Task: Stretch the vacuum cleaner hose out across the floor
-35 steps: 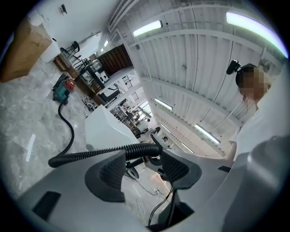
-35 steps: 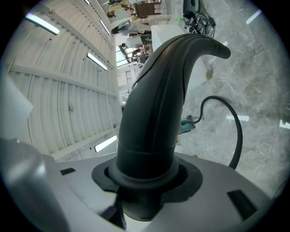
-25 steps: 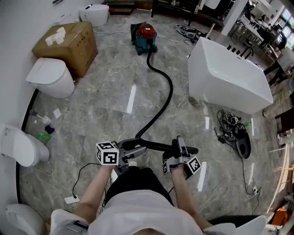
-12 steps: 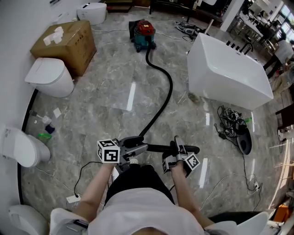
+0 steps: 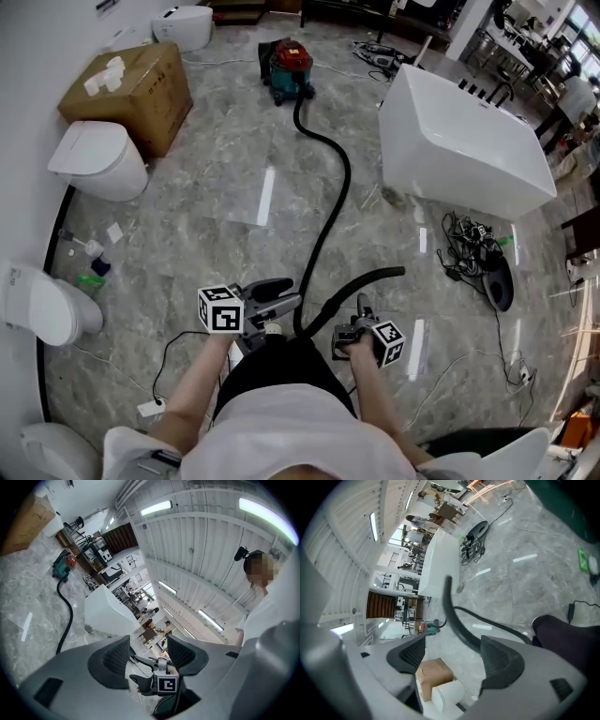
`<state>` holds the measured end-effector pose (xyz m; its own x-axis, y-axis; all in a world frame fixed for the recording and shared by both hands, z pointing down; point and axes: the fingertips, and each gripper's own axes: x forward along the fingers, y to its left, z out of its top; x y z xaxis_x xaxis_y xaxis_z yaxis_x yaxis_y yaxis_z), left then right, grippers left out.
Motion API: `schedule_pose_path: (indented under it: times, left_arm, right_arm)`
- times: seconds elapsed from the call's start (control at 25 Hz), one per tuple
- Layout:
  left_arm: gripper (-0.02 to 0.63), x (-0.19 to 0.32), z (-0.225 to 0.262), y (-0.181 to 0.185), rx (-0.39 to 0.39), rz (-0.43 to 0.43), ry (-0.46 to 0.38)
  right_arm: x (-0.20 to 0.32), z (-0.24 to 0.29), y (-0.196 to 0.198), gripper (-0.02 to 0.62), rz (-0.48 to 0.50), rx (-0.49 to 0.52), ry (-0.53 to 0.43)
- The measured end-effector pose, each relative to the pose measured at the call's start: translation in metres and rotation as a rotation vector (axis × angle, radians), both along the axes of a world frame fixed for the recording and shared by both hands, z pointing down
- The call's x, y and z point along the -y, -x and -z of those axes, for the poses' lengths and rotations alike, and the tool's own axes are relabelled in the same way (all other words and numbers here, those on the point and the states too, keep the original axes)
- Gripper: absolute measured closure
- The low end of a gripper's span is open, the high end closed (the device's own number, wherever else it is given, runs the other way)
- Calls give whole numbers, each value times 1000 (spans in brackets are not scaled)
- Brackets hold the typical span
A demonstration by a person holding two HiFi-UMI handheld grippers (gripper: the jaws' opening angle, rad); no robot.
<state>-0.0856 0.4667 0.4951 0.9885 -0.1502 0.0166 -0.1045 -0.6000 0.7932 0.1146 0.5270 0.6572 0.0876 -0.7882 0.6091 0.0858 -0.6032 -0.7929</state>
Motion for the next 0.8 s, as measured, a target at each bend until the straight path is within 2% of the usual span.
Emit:
schedule_pose_path:
  times: [0.24, 0.4, 0.56, 0.8]
  left_arm:
    - [371, 0, -2, -8, -6, -13, 3]
    - [371, -1, 0, -12, -10, -15, 3]
    - [371, -1, 0, -12, -7, -13, 1]
    - [371, -1, 1, -13, -9, 1, 2]
  right_arm:
    - [5, 9, -5, 249, -43, 62, -87]
    - [24, 26, 1, 249, 8, 101, -212]
    - [32, 34, 4, 249, 12, 116, -250]
    - [49, 54, 10, 250, 97, 57, -349]
